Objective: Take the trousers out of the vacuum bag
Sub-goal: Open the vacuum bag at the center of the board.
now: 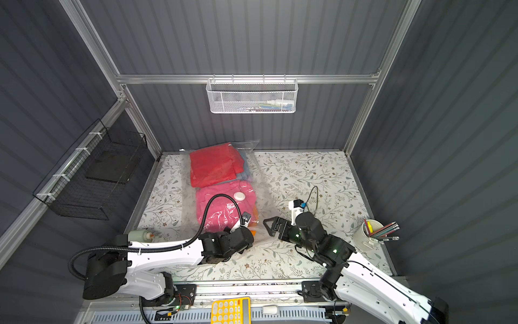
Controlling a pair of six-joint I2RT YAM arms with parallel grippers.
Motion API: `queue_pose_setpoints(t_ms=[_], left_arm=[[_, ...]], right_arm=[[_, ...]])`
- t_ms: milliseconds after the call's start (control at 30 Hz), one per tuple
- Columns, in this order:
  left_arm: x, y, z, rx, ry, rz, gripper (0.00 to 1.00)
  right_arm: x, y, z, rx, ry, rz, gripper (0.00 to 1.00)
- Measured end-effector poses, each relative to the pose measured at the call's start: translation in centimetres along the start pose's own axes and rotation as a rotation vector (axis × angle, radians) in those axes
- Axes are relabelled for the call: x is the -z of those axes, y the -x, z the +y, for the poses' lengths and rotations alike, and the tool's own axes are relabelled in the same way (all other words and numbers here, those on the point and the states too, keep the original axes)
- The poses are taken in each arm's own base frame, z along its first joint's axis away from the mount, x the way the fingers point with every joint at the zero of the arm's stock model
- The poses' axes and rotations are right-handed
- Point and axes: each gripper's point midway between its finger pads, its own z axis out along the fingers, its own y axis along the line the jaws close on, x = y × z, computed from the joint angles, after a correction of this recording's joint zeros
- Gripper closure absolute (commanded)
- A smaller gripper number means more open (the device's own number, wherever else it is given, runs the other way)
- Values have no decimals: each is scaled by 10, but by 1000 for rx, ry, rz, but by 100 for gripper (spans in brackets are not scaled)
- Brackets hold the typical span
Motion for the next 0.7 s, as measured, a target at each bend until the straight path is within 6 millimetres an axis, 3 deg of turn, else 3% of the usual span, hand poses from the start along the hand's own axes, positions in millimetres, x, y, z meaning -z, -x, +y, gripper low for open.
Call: queue_pose_setpoints(t_ms=[233, 467, 600, 667, 700], left_arm=[[-2, 7, -1, 9, -8, -21, 85], [-2, 7, -4, 11, -30, -18, 82], [1, 4, -4, 13, -51, -13, 78], [3, 5, -4, 19, -62, -15, 67], [4, 6, -4, 18, -68, -18, 49]], right_arm=[[-31, -28, 15, -29, 20, 59, 1], [-53, -36, -14, -105, -27, 20, 1], [-61, -29, -16, -132, -19, -32, 1], [-64, -23, -17, -142, -17, -59, 1], [-66, -19, -18, -147, -17, -70, 1]])
